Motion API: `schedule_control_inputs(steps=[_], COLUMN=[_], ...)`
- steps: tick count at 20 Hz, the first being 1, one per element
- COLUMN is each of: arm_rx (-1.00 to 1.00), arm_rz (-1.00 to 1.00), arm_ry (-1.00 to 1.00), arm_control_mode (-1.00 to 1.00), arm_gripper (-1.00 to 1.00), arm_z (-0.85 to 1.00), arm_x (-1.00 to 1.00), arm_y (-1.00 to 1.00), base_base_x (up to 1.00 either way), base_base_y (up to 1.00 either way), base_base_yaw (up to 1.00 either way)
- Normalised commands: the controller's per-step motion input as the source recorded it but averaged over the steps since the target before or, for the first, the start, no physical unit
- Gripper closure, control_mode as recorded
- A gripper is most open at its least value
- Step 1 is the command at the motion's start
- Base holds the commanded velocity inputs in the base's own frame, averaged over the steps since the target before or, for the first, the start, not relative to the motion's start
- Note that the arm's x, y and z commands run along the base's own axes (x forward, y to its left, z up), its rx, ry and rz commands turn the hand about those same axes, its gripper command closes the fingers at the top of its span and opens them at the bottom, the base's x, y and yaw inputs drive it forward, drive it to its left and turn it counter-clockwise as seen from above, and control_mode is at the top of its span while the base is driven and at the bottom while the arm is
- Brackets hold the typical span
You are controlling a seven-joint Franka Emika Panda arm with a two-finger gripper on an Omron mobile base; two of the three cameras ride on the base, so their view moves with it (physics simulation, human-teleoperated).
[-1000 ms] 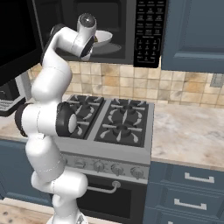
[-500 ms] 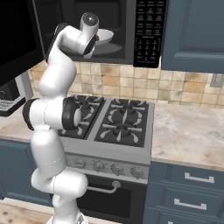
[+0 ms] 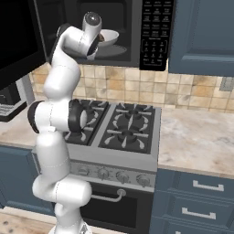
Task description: Place the bowl containing the bell pepper and potato in the microwave. Close the microwave door and press the start button to microwave the meal.
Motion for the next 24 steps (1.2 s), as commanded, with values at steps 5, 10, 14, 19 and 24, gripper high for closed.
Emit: schedule_control_inputs(steps=[5,10,14,19,24], arm_rx=[0.00,0.00,0.00,0.00,0.00], arm_rz=[0.00,0.00,0.00,0.00,0.00], arm_ry=[0.00,-0.02,-0.17,-0.31,-0.24], arm_control_mode=[-1.00,-1.00,-1.00,-1.00,-1.00], arm_gripper=[-1.00,-1.00,-1.00,-1.00,-1.00], arm_z=[-0.02,0.00,0.00,-0.06,-0.20], arm_x=[0.12,-0.12,-0.46,-0.33,-0.50], arm_y=[0.02,0.00,0.00,0.00,-0.10], base_base_x=[0.00,0.00,0.00,0.00,0.00], base_base_y=[0.00,0.00,0.00,0.00,0.00], base_base_yaw=[0.00,0.00,0.00,0.00,0.00])
